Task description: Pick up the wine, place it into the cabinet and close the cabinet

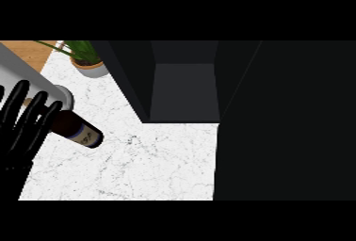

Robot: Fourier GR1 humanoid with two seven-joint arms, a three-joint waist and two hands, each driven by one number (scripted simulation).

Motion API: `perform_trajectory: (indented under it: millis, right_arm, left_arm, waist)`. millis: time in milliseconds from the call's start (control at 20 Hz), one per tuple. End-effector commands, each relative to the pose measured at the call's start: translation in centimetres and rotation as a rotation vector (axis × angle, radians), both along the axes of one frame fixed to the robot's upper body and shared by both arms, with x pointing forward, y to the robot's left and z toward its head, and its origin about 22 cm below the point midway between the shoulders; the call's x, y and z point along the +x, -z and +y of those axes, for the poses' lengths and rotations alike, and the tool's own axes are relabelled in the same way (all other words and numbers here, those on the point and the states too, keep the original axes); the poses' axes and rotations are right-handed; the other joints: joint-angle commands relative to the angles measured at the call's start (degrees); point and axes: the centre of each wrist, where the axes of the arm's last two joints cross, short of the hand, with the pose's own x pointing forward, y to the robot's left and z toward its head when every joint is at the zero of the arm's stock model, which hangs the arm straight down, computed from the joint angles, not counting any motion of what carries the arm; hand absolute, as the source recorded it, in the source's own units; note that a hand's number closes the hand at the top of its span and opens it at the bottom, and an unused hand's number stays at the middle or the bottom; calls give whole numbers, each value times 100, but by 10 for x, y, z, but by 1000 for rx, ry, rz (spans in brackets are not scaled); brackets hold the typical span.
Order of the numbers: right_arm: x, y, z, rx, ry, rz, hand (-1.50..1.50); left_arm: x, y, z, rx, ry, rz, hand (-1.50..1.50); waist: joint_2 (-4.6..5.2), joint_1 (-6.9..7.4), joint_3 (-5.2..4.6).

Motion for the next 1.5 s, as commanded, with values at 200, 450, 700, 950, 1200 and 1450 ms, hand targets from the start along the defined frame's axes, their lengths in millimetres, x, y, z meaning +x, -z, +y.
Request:
perform_trajectory:
  millis: [200,450,700,950,1200,1450]
  right_arm:
    - [-23,-18,8,18,7,-28,-150]
    - [-20,-35,-2,-12,18,-44,-150]
    - [-19,-37,5,8,0,-36,-150]
    - [-28,-30,10,12,28,-32,-150]
    - [-24,-50,1,18,14,-45,-150]
    - [-32,-43,7,24,25,-37,-150]
  left_arm:
    - [-26,-31,12,-3,-72,-8,-150]
    - [-14,-22,33,16,-115,-12,-150]
    - [-15,-28,59,13,-148,-12,-150]
    - [-12,-32,77,38,-179,8,-150]
    - [-3,-15,90,25,-230,65,-150]
    - [17,12,121,24,-219,100,-150]
  waist:
    - [-11,9,2]
    - [-6,16,-2]
    - [-11,35,-4]
    - [-11,13,-2]
    - [-3,19,-5]
    - [-1,-27,-7]
